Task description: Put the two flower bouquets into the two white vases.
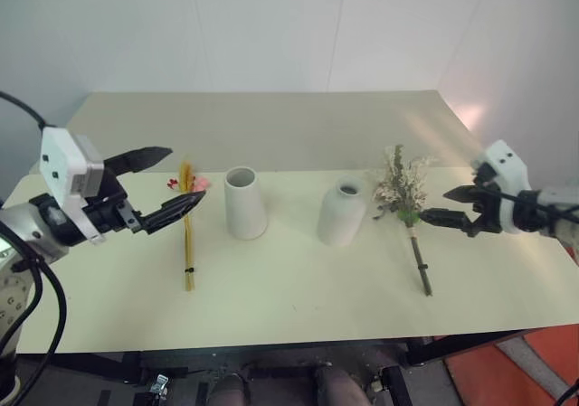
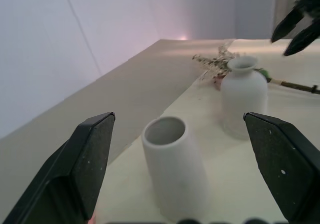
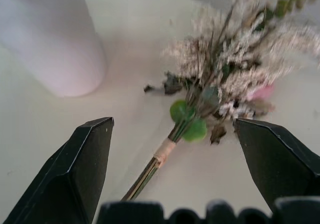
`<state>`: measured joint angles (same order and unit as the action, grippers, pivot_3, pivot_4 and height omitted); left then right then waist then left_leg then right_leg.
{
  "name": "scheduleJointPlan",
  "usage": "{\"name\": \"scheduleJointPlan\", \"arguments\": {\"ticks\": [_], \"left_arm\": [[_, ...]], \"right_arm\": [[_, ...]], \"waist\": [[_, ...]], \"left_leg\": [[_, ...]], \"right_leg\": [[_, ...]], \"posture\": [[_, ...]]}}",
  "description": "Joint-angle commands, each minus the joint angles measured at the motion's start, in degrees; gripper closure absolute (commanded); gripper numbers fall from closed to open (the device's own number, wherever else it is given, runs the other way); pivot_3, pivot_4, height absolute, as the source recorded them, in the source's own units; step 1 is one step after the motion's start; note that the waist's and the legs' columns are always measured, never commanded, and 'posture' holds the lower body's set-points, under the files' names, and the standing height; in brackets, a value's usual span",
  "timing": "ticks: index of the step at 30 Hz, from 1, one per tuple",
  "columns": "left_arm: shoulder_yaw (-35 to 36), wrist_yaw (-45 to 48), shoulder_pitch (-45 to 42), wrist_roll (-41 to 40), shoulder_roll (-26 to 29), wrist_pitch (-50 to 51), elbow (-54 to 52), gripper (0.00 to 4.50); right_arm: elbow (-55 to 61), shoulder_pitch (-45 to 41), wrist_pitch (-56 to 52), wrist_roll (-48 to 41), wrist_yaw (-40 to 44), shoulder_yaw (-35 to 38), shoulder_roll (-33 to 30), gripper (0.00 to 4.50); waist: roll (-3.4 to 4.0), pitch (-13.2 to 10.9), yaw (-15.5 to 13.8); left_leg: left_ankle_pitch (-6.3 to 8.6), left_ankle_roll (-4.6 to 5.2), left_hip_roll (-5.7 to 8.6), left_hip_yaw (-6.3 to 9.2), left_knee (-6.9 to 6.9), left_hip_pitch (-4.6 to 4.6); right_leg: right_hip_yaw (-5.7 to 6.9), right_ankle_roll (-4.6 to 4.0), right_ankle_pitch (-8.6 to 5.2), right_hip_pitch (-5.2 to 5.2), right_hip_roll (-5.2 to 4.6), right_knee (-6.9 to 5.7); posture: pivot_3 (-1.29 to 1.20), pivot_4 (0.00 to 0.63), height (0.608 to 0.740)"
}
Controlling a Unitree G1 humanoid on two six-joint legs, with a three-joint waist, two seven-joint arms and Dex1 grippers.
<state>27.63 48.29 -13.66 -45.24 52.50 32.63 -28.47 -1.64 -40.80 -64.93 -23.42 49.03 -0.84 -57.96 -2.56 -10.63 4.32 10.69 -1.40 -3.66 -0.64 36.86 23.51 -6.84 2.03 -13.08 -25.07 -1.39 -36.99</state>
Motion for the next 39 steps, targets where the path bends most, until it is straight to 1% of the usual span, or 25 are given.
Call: {"name": "scheduleJointPlan", "arguments": {"ticks": [1, 5, 8, 12, 13, 14, 15, 19, 20, 24, 25, 26, 27, 28, 30, 33, 35, 36, 39], "left_arm": [[-0.43, 1.72, -1.38, -0.71, 1.29, -0.9, -0.27, 0.02], [-0.92, 3.84, -0.83, -0.4, 1.83, -1.08, -0.37, 0.02], [-0.96, 3.93, -0.81, -0.43, 1.6, -1.08, -0.51, 0.02], [-0.67, 4.21, -0.35, -0.21, 1.57, -1.02, -0.32, 0.02], [-0.54, 4.3, -0.05, -0.23, 1.66, -0.85, -0.38, 0.0], [-0.38, 4.43, 0.3, -0.21, 1.7, -0.83, -0.47, 0.0], [-0.36, 4.4, 0.5, -0.14, 1.75, -0.79, -0.57, 0.0], [-0.08, 3.71, 1.27, -0.14, 1.48, -0.73, -1.52, 0.0], [0.14, 3.48, 1.63, -0.26, 1.4, -0.61, -1.91, 0.0], [1.02, 2.83, 2.94, -0.59, 1.39, -0.41, -2.77, 0.0], [1.14, 2.4, 2.9, -0.85, 1.25, -0.29, -2.73, 0.0], [1.25, 2.06, 2.8, -1.13, 1.14, -0.19, -2.67, 0.0], [1.16, 1.8, 2.61, -1.13, 1.18, -0.16, -2.53, 0.0], [0.98, 1.68, 2.37, -1.07, 1.28, -0.21, -2.33, 0.0], [0.76, 1.62, 2.2, -1.03, 1.44, -0.27, -2.12, 0.0], [0.66, 1.67, 2.21, -1.32, 1.32, -0.19, -1.73, 0.0], [0.29, 1.62, 1.86, -1.56, 1.02, -0.12, -1.08, 0.0], [0.06, 1.31, 1.24, -2.26, 0.81, 0.45, -0.46, 0.0], [-1.33, 0.59, -1.98, -4.18, 0.76, 2.62, 2.67, 0.0]], "right_arm": [[-2.38, -6.8, -12.24, 0.85, -1.37, -6.13, 0.24, 0.0], [-8.87, -12.92, -18.66, 2.21, -2.17, -14.37, 2.83, 0.0], [-16.6, -15.94, -18.56, 4.29, -2.4, -19.3, 5.24, 0.0], [-24.36, -20.75, -17.43, 5.29, 1.69, -25.34, 7.67, 0.0], [-25.27, -21.47, -16.46, 5.71, 2.8, -26.78, 8.12, 0.18], [-25.96, -21.94, -15.31, 6.4, 3.39, -28.09, 8.67, 0.39], [-27.15, -22.41, -14.29, 7.01, 3.94, -29.03, 9.35, 0.58], [-34.77, -23.47, -8.98, 10.7, 4.03, -30.13, 12.69, 1.95], [-36.37, -23.75, -7.86, 11.54, 4.05, -29.9, 13.31, 2.25], [-40.6, -24.79, -5.17, 13.63, 4.95, -28.53, 14.58, 3.7], [-41.41, -24.88, -4.7, 13.57, 5.14, -27.39, 14.68, 4.06], [-41.82, -24.94, -4.67, 13.73, 5.22, -26.63, 14.61, 4.28], [-41.48, -24.51, -4.28, 13.75, 4.26, -24.78, 14.31, 4.28], [-41.3, -24.09, -3.87, 13.2, 2.26, -21.3, 14.22, 4.28], [-38.58, -21.87, -1.3, 11.69, -2.66, -12.61, 13.35, 4.28], [-29.31, -16.84, 4.68, 8.59, -9.97, 2.5, 13.26, 4.28], [-22.65, -14.66, 6.36, 6.31, -13.84, 10.55, 14.75, 4.28], [-19.06, -13.27, 9.11, 5.56, -16.41, 13.99, 16.39, 4.28], [-10.99, -12.13, 16.01, 2.16, -19.64, 20.95, 21.51, 4.28]], "waist": [[0.0, 0.0, -0.09], [0.0, 0.0, -0.21], [0.0, 0.0, -0.22], [0.0, 0.0, -0.18], [0.0, 0.0, -0.18], [0.0, 0.0, -0.19], [0.0, 0.0, -0.09], [0.0, 0.0, 0.06], [-0.01, 0.01, 0.03], [-0.04, 0.03, 0.08], [-0.05, 0.03, 0.09], [-0.05, 0.03, 0.1], [-0.05, 0.03, 0.11], [-0.05, 0.03, 0.09], [-0.04, 0.03, -0.07], [-0.04, 0.03, -0.27], [-0.01, 0.01, -0.33], [-0.01, 0.01, -0.32], [-0.01, 0.01, 0.15]], "left_leg": [[0.0, 0.0, -0.01, 0.0, -0.02, 0.05], [0.01, 0.01, -0.02, 0.0, -0.02, 0.27], [0.01, 0.01, -0.01, -0.05, 0.0, 0.27], [0.0, 0.02, -0.02, -0.06, 0.02, 0.27], [0.0, 0.02, -0.02, -0.06, 0.02, 0.28], [0.0, 0.02, -0.02, -0.06, 0.01, 0.27], [0.0, 0.02, -0.03, -0.06, 0.01, 0.28], [0.0, 0.02, -0.03, -0.06, 0.01, 0.26], [0.0, 0.02, -0.03, -0.07, 0.02, 0.26], [0.0, 0.02, -0.03, -0.07, 0.04, 0.24], [0.0, 0.02, -0.04, -0.06, 0.04, 0.24], [0.0, 0.02, -0.04, -0.06, 0.04, 0.22], [0.0, 0.02, -0.04, -0.07, 0.04, 0.22], [0.0, 0.02, -0.04, -0.07, 0.04, 0.22], [0.0, 0.02, -0.02, -0.07, 0.04, 0.24], [0.0, 0.02, -0.02, -0.06, 0.02, 0.28], [0.0, 0.02, -0.02, -0.06, 0.01, 0.34], [0.0, 0.02, -0.01, -0.07, 0.02, 0.35], [0.0, 0.02, -0.04, -0.05, 0.03, 0.27]], "right_leg": [[-0.01, -0.01, -0.01, -0.05, 0.02, 0.0], [0.0, 0.01, -0.01, -0.22, 0.03, 0.0], [-0.03, 0.02, 0.0, -0.21, 0.02, 0.03], [-0.03, 0.04, 0.01, -0.21, 0.03, 0.0], [-0.03, 0.09, 0.04, -0.23, 0.04, 0.0], [-0.03, 0.36, 0.2, -0.23, 0.03, -0.01], [-0.03, 0.38, 0.21, -0.24, 0.04, -0.01], [-0.03, 0.42, 0.23, -0.22, 0.05, -0.01], [-0.03, 0.44, 0.24, -0.22, 0.05, -0.02], [-0.03, 0.46, 0.26, -0.19, 0.05, -0.02], [-0.02, 0.46, 0.26, -0.19, 0.05, -0.02], [-0.02, 0.46, 0.26, -0.18, 0.06, -0.02], [-0.03, 0.47, 0.27, -0.18, 0.06, -0.02], [-0.03, 0.48, 0.28, -0.18, 0.06, -0.02], [-0.04, 0.48, 0.29, -0.2, 0.05, -0.02], [-0.03, 0.49, 0.28, -0.21, 0.05, 0.0], [-0.03, 0.5, 0.28, -0.24, 0.05, 0.01], [-0.05, 0.51, 0.28, -0.25, 0.05, 0.0], [-0.04, 0.56, 0.32, -0.2, 0.09, -0.05]], "posture": [[0.0, 0.15, 0.74], [0.0, 0.15, 0.74], [0.0, 0.15, 0.74], [0.0, 0.15, 0.74], [0.0, 0.15, 0.74], [0.0, 0.15, 0.74], [0.0, 0.15, 0.74], [0.0, 0.15, 0.74], [0.0, 0.15, 0.74], [0.0, 0.15, 0.74], [0.0, 0.15, 0.74], [0.0, 0.15, 0.74], [0.0, 0.15, 0.74], [0.0, 0.15, 0.74], [0.0, 0.15, 0.74], [0.0, 0.15, 0.74], [0.0, 0.15, 0.74], [0.0, 0.15, 0.74], [0.0, 0.15, 0.74]]}}
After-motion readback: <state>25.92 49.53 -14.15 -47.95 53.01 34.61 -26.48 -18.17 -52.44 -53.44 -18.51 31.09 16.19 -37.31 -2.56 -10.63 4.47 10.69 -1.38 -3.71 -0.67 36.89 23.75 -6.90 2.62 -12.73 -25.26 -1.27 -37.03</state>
